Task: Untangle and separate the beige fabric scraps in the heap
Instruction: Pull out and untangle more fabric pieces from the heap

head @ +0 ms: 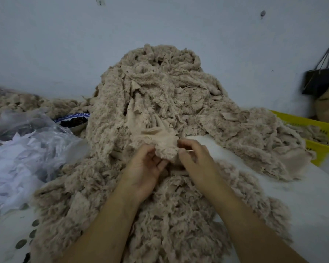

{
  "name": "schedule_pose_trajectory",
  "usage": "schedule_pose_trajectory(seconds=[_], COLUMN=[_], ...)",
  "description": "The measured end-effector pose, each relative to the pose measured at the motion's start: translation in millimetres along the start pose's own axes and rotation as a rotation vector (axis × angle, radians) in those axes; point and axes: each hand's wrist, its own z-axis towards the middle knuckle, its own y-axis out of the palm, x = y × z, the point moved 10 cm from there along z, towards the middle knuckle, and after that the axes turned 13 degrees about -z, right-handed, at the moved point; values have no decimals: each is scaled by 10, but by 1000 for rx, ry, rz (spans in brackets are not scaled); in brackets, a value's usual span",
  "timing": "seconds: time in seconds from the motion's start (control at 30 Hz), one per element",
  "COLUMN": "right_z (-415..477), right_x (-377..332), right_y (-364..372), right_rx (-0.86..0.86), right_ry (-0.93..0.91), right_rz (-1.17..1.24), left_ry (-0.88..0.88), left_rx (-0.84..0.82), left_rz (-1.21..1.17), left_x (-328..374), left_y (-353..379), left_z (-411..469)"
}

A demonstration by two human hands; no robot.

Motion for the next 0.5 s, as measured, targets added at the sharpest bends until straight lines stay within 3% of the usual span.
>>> schedule_pose_trajectory(seconds=[0.1, 0.3, 0.5], right_z=[6, 18, 8], right_x=[-110, -155, -264], right_y=[128, -68, -146], right_rx=[-59, 112, 212], right_ry=[-92, -114, -179], right_rz=[-143, -229, -264], left_ry=[-25, -9, 3], left_rx=[-5, -11, -55], left_rz=[42, -42, 361], left_x=[-26, 15, -67], left_y=[-9, -31, 55], left_z=[3, 15, -41])
